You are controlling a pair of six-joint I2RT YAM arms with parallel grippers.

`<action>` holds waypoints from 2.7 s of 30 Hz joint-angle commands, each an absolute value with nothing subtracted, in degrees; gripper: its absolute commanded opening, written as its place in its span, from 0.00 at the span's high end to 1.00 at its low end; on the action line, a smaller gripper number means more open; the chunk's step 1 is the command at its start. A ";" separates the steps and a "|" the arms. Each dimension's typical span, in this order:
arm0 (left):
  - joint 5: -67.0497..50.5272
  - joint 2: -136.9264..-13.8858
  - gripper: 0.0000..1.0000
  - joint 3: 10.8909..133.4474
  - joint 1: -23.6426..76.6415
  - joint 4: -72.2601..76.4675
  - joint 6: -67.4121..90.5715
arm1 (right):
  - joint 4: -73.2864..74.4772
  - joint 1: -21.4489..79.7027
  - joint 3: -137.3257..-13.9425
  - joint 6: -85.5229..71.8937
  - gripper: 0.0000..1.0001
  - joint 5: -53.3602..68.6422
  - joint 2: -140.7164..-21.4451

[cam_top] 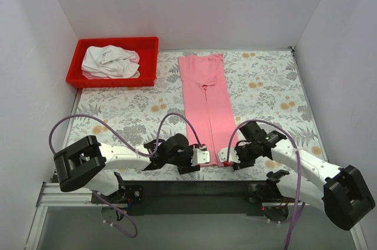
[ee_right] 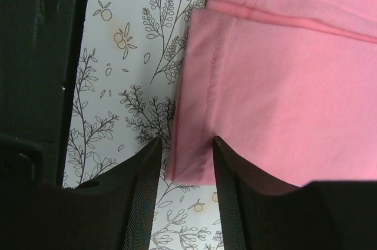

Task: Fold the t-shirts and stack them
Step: Fold the tshirt

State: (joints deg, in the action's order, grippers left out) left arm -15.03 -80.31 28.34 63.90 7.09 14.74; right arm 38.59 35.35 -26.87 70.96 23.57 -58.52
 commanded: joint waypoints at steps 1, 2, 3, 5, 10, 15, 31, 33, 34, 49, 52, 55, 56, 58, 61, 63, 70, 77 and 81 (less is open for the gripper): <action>-13.01 -81.30 0.53 27.51 64.25 7.21 13.01 | 37.80 36.21 -24.70 72.07 0.54 21.37 -60.37; -13.18 -81.12 0.55 27.42 64.16 7.12 12.75 | 36.75 36.47 -24.18 71.03 0.55 21.10 -60.55; -13.18 -81.12 0.61 27.42 64.25 6.25 12.40 | 36.39 37.00 -24.08 70.75 0.55 20.57 -61.25; -13.10 -80.95 0.67 27.60 64.16 4.67 12.22 | 35.43 37.96 -23.64 69.70 0.61 19.96 -61.78; -12.31 -80.68 0.77 26.63 64.16 2.99 11.16 | 32.61 40.34 -23.38 65.40 0.77 17.85 -64.33; -12.30 -81.13 0.89 27.51 64.16 1.67 10.37 | 29.89 42.09 -24.17 60.65 0.99 15.74 -64.86; -24.96 -65.21 1.00 34.80 60.22 -11.86 12.76 | 36.91 49.40 -33.30 50.18 0.99 20.21 -54.22; -25.93 -66.00 1.00 36.38 56.63 -12.22 10.82 | 36.65 47.91 -34.62 52.72 0.99 20.22 -55.02; -26.45 -66.44 1.00 36.91 55.04 -11.96 9.85 | 36.48 47.12 -35.15 53.60 0.99 20.21 -56.41; -33.13 -83.38 1.00 48.40 36.05 -2.47 -4.91 | 34.10 28.04 -55.45 72.41 0.99 25.84 -80.94; -34.36 -87.97 1.00 52.46 32.53 -1.94 -6.50 | 33.40 26.11 -59.32 74.61 0.99 26.19 -85.24; -35.33 -93.59 1.00 57.38 30.50 -1.14 -7.12 | 32.70 24.53 -63.27 76.02 0.99 26.28 -89.64; -35.68 -96.04 1.00 59.74 29.63 -0.97 -7.38 | 32.52 23.83 -64.50 76.29 0.99 26.45 -90.78; -35.77 -98.60 1.00 61.78 28.92 -0.62 -8.34 | 32.17 22.86 -68.01 76.82 0.99 26.45 -94.64; -35.60 -102.91 1.00 64.86 27.25 1.48 -9.23 | 31.55 21.36 -71.97 77.52 0.99 26.63 -99.30; -35.60 -105.80 1.00 67.48 26.19 2.54 -9.40 | 31.03 20.48 -74.08 77.61 0.99 26.54 -102.28; -35.68 -111.96 1.00 73.73 24.35 2.72 -10.28 | 30.67 19.60 -82.52 77.70 0.99 26.19 -109.68; -34.81 -113.73 1.00 74.27 23.29 3.42 -11.25 | 29.80 19.42 -85.60 77.17 0.99 25.93 -113.99; -34.28 -114.35 1.00 74.53 22.76 4.04 -10.99 | 28.83 19.34 -86.48 76.56 0.99 25.84 -114.96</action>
State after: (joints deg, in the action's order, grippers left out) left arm -34.50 -114.26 72.60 23.64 2.20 -9.89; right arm 30.52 19.57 -83.66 76.71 25.23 -114.45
